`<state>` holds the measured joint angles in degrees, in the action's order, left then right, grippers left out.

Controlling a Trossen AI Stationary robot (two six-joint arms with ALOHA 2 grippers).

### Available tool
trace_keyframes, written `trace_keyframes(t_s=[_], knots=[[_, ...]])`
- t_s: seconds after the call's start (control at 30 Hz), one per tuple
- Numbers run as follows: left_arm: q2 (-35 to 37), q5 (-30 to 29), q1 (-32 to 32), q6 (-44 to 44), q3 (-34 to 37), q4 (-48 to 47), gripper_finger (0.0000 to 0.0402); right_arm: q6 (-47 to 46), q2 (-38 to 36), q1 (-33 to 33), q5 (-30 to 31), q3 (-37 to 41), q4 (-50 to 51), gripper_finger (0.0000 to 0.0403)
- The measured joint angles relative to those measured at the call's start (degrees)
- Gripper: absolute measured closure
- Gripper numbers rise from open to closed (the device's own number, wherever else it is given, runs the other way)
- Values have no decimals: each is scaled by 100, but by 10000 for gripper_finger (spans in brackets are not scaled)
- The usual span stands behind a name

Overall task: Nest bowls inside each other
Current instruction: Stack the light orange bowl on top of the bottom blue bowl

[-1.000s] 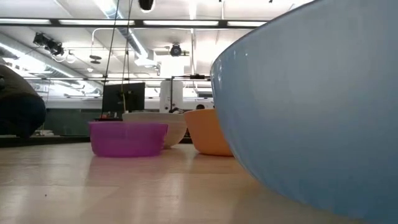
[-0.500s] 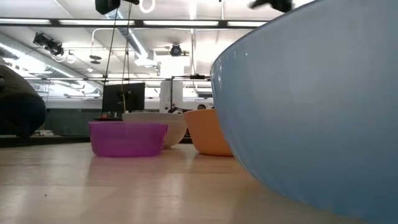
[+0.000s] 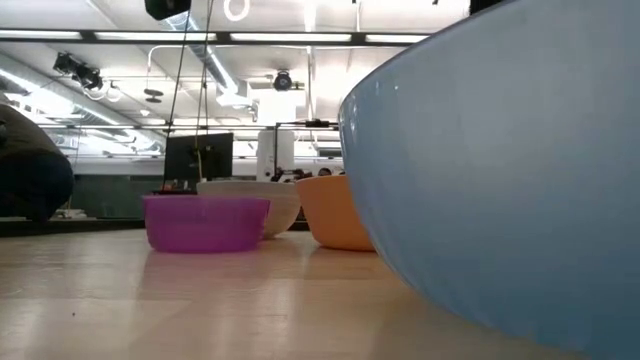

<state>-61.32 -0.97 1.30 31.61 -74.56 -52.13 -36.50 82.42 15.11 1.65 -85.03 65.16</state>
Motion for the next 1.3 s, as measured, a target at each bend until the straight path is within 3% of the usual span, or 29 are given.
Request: trace_keyframes(t_s=[0.2,0.33,0.67,1.03,1.3], knots=[[-169,-438,221,27,2,-10,326,1999,753,-9,32,2,-531,231],[-274,-475,227,18,2,-4,326,2576,1228,-88,-225,2,-983,231],[-280,-588,397,14,2,-23,326,2179,2142,-254,-913,4,-1637,232],[-278,-625,483,19,2,5,326,1905,2891,-352,-896,4,-1785,232],[-275,-623,483,162,2,173,326,1857,3029,-545,-753,7,-1944,232]])
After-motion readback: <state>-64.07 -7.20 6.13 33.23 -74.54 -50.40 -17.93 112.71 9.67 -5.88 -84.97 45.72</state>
